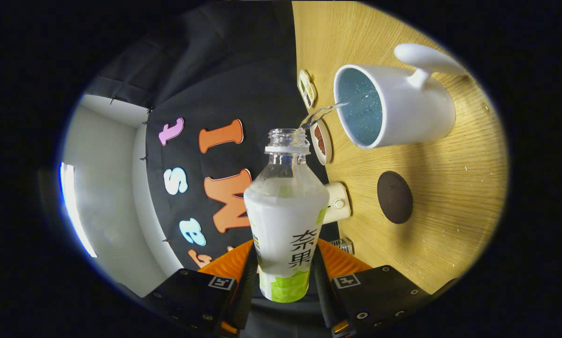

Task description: Take the bottle from table, then pour the juice into the cup, finally place the bottle on the coaster

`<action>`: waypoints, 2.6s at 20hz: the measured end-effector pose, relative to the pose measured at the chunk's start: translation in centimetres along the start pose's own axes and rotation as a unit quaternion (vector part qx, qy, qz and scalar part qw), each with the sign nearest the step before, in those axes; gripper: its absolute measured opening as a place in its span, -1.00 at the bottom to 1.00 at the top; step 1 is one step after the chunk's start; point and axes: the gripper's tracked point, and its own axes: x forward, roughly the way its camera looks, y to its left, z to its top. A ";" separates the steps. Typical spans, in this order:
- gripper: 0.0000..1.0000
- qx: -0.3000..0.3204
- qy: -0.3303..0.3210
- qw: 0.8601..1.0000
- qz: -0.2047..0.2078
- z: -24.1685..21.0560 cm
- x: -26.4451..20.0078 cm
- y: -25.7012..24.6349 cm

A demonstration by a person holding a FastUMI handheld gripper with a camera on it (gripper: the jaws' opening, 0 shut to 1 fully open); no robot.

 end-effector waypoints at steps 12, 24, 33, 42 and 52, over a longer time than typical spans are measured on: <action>0.23 0.036 -0.008 0.999 0.001 0.1 0.3 0.2; 0.23 0.063 -0.018 0.998 0.007 0.7 0.0 0.5; 0.23 0.085 -0.031 0.996 0.010 1.9 0.1 1.6; 0.23 0.110 -0.031 0.993 0.010 2.2 -0.6 1.6; 0.23 0.150 -0.037 0.988 0.019 2.5 -0.6 2.3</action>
